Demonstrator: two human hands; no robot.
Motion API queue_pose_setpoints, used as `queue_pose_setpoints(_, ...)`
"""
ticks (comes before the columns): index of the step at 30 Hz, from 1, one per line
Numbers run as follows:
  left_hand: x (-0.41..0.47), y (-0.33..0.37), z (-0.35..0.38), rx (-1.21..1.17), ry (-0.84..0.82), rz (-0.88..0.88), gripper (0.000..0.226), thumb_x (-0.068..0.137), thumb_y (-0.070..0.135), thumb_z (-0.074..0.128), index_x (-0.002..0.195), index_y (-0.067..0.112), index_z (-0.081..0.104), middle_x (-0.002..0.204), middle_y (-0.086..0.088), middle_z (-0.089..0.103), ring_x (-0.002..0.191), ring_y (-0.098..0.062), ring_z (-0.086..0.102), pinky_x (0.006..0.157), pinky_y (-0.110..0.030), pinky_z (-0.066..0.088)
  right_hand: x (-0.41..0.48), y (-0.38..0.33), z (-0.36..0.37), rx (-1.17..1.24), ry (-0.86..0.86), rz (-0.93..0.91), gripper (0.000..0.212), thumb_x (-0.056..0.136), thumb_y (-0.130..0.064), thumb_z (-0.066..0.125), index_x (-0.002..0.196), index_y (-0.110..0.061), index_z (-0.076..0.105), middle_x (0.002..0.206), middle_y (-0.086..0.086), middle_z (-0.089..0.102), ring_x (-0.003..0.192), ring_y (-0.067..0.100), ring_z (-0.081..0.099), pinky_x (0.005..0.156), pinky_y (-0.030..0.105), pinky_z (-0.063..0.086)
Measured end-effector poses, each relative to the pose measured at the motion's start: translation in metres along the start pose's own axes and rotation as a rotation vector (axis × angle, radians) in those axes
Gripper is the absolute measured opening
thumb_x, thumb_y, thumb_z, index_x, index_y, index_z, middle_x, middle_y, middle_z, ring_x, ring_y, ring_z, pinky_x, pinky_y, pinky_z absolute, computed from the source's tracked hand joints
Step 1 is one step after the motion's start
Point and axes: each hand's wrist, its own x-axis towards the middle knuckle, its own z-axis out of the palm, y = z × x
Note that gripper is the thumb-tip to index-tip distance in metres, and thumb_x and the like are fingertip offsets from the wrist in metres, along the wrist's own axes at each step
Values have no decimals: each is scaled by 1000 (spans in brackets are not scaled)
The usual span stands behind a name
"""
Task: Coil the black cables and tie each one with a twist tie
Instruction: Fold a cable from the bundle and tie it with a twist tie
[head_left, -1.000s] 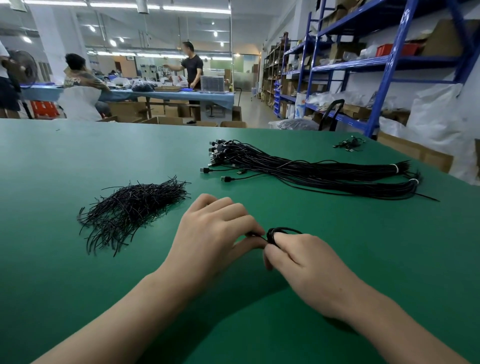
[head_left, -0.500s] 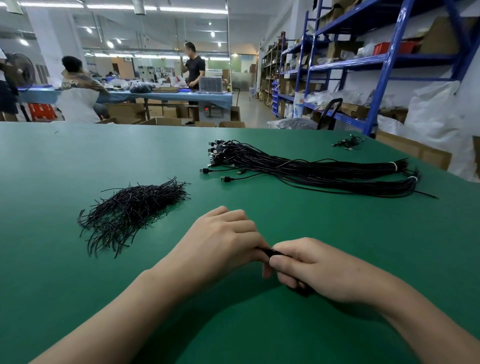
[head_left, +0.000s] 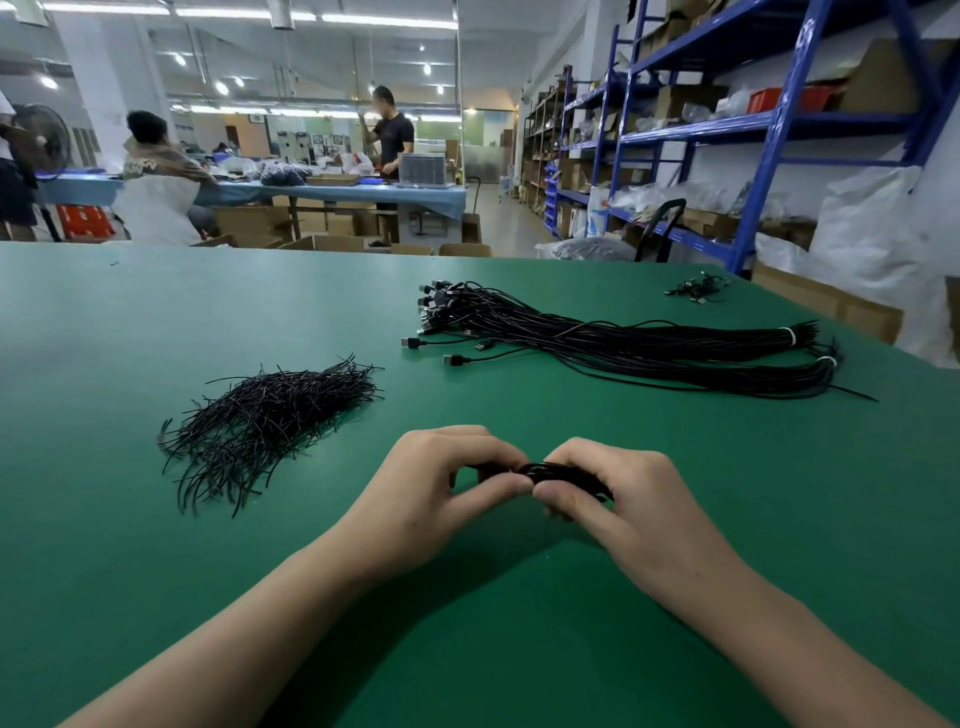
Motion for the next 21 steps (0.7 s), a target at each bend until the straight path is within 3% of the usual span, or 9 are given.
queue_pose_setpoints(2, 0, -1, -2, -4, 32, -6, 12, 93, 30, 71, 97, 22, 79, 77, 17, 65, 75, -3, 60, 66, -8, 34, 0, 0, 2, 6, 44, -14, 10, 91, -41, 65, 88, -31, 65, 75, -13, 67, 71, 13, 62, 63, 25, 46)
queue_pose_setpoints(6, -1, -2, 0, 111, 25, 34, 23, 93, 41, 65, 99, 25, 80, 77, 14, 64, 72, 1, 55, 65, -14, 36, -1, 3, 3, 133, -23, 55, 11, 96, -26, 66, 86, -31, 65, 69, -11, 68, 62, 9, 62, 58, 18, 45)
queue_pose_setpoints(10, -3, -1, 2, 307, -26, 122, 19, 95, 42, 66, 101, 27, 77, 86, 14, 67, 80, -9, 61, 69, -29, 48, 0, 4, 5, 78, -97, 117, 19, 100, -24, 61, 81, -26, 62, 62, -10, 59, 55, 5, 48, 54, 19, 36)
queue_pose_setpoints(14, 0, 2, -1, 553, -35, 227, 26, 95, 51, 59, 109, 37, 75, 97, 17, 68, 89, -12, 62, 77, -29, 43, -1, 5, 7, 81, -133, 177, 25, 102, -25, 58, 76, -25, 57, 59, -12, 52, 54, 4, 42, 55, 20, 33)
queue_pose_setpoints(16, 0, 5, 1, 555, -54, 228, 26, 94, 53, 57, 104, 36, 75, 96, 17, 68, 88, -11, 62, 77, -30, 43, -1, 5, 8, 69, -150, 195, 24, 102, -28, 56, 79, -27, 56, 63, -15, 53, 58, 4, 44, 57, 22, 34)
queue_pose_setpoints(21, -2, 0, 7, 277, -112, 62, 21, 93, 48, 66, 101, 29, 71, 87, 23, 57, 84, 0, 52, 80, -32, 47, -3, 6, 11, 19, -201, 175, 25, 105, -36, 49, 82, -28, 51, 66, -17, 51, 61, 5, 41, 59, 26, 33)
